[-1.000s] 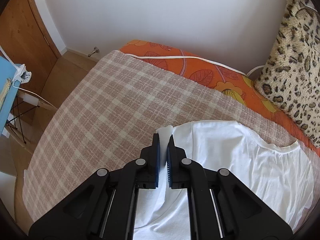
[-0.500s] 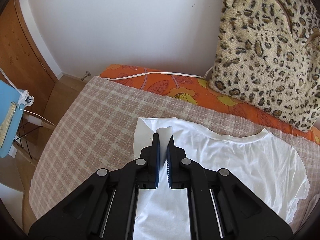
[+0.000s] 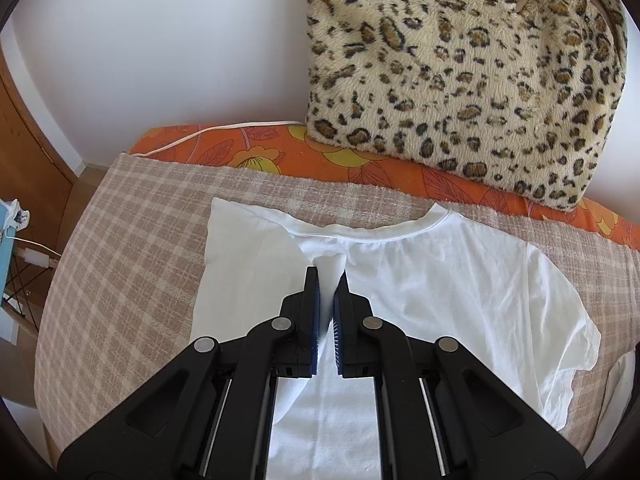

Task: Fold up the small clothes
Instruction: 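Fold the gripped side edge over the shirt's middle with both tools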

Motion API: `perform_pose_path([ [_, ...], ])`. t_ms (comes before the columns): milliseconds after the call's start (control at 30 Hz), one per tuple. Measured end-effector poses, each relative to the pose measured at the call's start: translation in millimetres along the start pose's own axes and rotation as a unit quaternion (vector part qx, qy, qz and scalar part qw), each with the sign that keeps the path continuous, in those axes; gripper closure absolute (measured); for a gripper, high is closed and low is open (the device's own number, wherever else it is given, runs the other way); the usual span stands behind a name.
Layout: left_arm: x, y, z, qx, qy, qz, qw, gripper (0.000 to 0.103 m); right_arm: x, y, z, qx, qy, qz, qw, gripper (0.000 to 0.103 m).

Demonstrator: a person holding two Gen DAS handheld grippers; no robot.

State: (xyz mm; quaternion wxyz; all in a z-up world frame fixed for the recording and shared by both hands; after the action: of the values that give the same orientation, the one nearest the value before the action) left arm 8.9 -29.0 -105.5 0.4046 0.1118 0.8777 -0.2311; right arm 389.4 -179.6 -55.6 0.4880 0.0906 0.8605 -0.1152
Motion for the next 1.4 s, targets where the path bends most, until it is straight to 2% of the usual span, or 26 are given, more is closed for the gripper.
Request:
perform_pose_path([
  [133, 4.0, -7.3, 8.7, 0.018, 0.018, 0.012, 0.9996, 0.1, 8.0, -8.6, 6.0, 0.004, 0.023, -0.004, 1.0, 0.093],
  [167, 5.6, -8.7, 9.5, 0.02, 0.022, 0.014, 0.9995, 0.1, 9.0, -12.5, 7.2, 0.009, 0.029, 0.0, 1.0, 0.081],
  [200, 7.1, -10.6, 10.0, 0.02, 0.028, 0.018, 0.9992, 0.099, 8.7, -16.9, 5.1, 0.025, 0.024, -0.004, 0.999, 0.062],
  [233, 8.3, -12.5, 9.7, 0.023, 0.034, 0.021, 0.9989, 0.094, 7.4, -20.8, 0.3, 0.038, 0.011, -0.009, 0.999, 0.056],
  [300, 8.6, -17.1, 4.3, 0.033, 0.035, 0.023, 0.9986, 0.088, 5.7, -24.5, -11.9, 0.042, -0.009, -0.013, 0.999, 0.054],
  [367, 6.3, -16.8, -5.8, 0.036, 0.021, 0.025, 0.9988, 0.087, 8.1, -18.4, -25.2, 0.011, -0.016, -0.012, 1.0, 0.054],
  [467, -1.3, -3.9, -19.6, 0.01, -0.009, 0.027, 0.9995, 0.087, 20.7, 5.2, -43.5, -0.045, -0.016, -0.029, 0.998, 0.054],
  [667, -5.3, 30.9, -24.5, -0.035, -0.018, -0.012, 0.9991, 0.087, 51.6, 54.3, -62.5, -0.171, -0.01, -0.014, 0.985, 0.054],
  [733, -2.7, 32.4, -22.7, -0.041, -0.014, -0.012, 0.999, 0.087, 62.6, 65.1, -59.9, -0.192, 0.008, -0.012, 0.981, 0.054],
  [767, -1.7, 32.9, -22.4, -0.043, -0.012, -0.01, 0.9989, 0.087, 69.4, 67.6, -56.7, -0.19, 0.019, -0.014, 0.981, 0.054],
  [833, -1.0, 33.4, -24.7, -0.045, -0.009, -0.007, 0.9989, 0.087, 79.6, 60.5, -48.1, -0.159, 0.035, -0.011, 0.987, 0.054],
  [900, -3.1, 31.5, -24.3, -0.045, -0.01, -0.005, 0.9989, 0.087, 84.6, 34.2, -43.1, -0.116, 0.045, 0.024, 0.992, 0.054],
  [1033, -4.5, 27.8, -23.8, -0.043, -0.013, 0.004, 0.999, 0.087, 94.2, -29.8, -52.5, -0.071, 0.051, 0.119, 0.989, 0.054],
  [1100, -4.0, 25.8, -21.4, -0.041, -0.009, 0.005, 0.9991, 0.087, 97.4, -47.9, -60.6, -0.053, 0.045, 0.12, 0.99, 0.054],
  [1200, -3.2, 23.7, -19.1, -0.041, -0.009, 0.006, 0.9991, 0.087, 91.3, -62.6, -74.1, -0.047, 0.02, 0.115, 0.992, 0.054],
  [1400, -1.5, 24.8, -12.5, -0.043, -0.001, 0.006, 0.9991, 0.087, 65.4, -56.0, -68.9, -0.047, -0.003, 0.096, 0.994, 0.054],
])
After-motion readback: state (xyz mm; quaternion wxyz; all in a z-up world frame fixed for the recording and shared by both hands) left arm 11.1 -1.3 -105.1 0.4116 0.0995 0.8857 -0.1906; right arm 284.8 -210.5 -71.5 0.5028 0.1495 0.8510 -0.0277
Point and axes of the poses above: each gripper's, at about its wrist camera, not at the fingertips, and z roughly the way its jaws point, y to its left, x to its underside, the point moved 4 cm from there along z, roughly the way its jaws point, and after that the axes turned 15 degrees about -y, right-handed, at the moved point
